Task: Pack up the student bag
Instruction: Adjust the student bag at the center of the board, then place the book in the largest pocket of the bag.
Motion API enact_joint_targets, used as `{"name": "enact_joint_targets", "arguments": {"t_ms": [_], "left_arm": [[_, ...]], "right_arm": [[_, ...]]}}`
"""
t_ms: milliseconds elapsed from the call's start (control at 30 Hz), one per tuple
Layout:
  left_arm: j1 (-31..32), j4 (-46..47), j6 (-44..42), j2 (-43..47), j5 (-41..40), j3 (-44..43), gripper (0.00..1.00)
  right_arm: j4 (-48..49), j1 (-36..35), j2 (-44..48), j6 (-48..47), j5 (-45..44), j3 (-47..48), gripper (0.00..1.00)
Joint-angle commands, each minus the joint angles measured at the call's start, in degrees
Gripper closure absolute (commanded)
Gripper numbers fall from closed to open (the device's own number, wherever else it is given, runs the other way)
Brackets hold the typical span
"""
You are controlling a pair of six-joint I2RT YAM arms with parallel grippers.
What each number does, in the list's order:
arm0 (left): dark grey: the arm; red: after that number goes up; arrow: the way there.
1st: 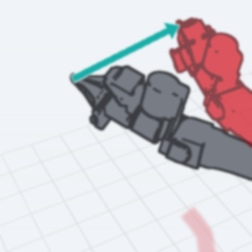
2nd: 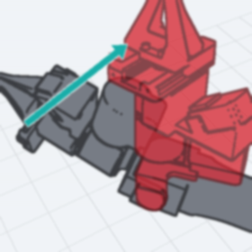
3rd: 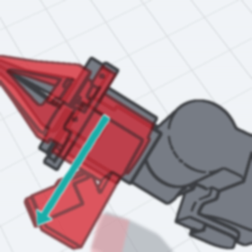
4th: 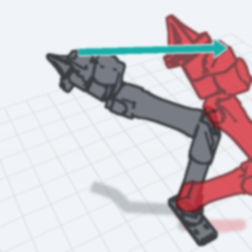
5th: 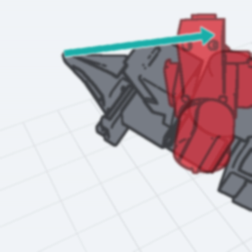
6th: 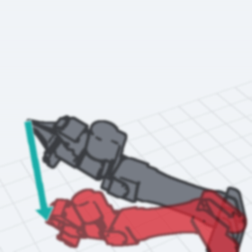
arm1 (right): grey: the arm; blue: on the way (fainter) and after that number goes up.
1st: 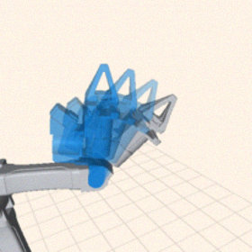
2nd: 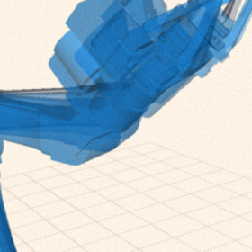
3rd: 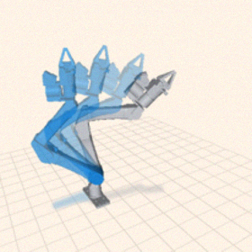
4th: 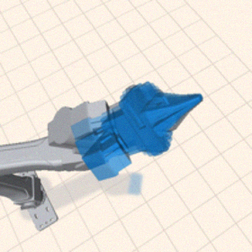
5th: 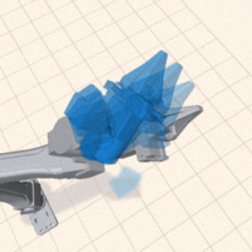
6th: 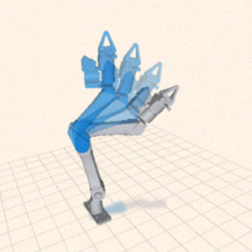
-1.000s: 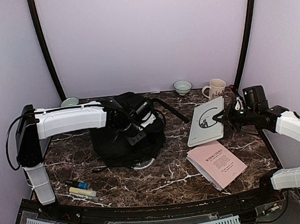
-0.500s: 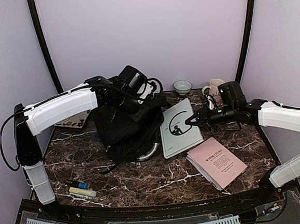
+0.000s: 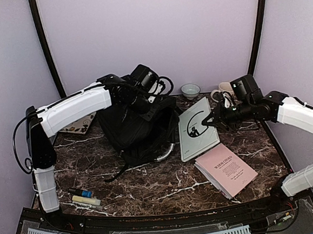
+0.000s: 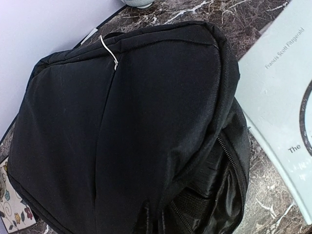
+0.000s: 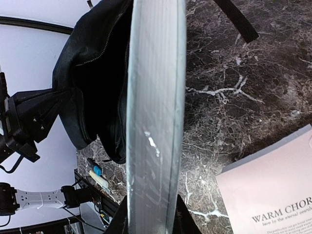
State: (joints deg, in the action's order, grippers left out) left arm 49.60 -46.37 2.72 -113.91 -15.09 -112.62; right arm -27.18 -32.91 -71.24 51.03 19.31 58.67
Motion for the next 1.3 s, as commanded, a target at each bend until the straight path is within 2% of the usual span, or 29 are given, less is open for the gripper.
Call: {"name": "enact_joint_targets", "arguments": {"t_ms": [0,333,533,733,933,1267], "left_arm": [[-1.0,1.2,2.2,-0.4,0.0,-4.5,1.0],[-1.7,-0.9,3.1,-4.8,0.4,-10.1,1.0],[-1.7,-1.3,2.4,-5.3,2.7,-12.0,1.0],[-1.4,-1.4,3.3,-4.7,9.2,-16.8,1.0],[-1.3,-0.5,6.2,-2.2,16.0,-17.0,1.0],[-0.4,-0.7,6.6,3.0,25.5,-13.0,1.0]], "right_arm": [[1.2,-0.1,4.8,-0.2,1.3,2.2,1.0],[3.5,0.0,7.3,1.4,6.5,2.2,1.0],[12.0,-0.3,6.3,3.8,11.8,0.5,1.0],[17.8,-0.4,-1.9,5.4,14.7,1.2,1.0],[26.1,-0.4,-8.4,8.8,18.1,2.8,1.0],[19.2,-0.1,-24.5,0.6,25.1,18.7,1.0]]}}
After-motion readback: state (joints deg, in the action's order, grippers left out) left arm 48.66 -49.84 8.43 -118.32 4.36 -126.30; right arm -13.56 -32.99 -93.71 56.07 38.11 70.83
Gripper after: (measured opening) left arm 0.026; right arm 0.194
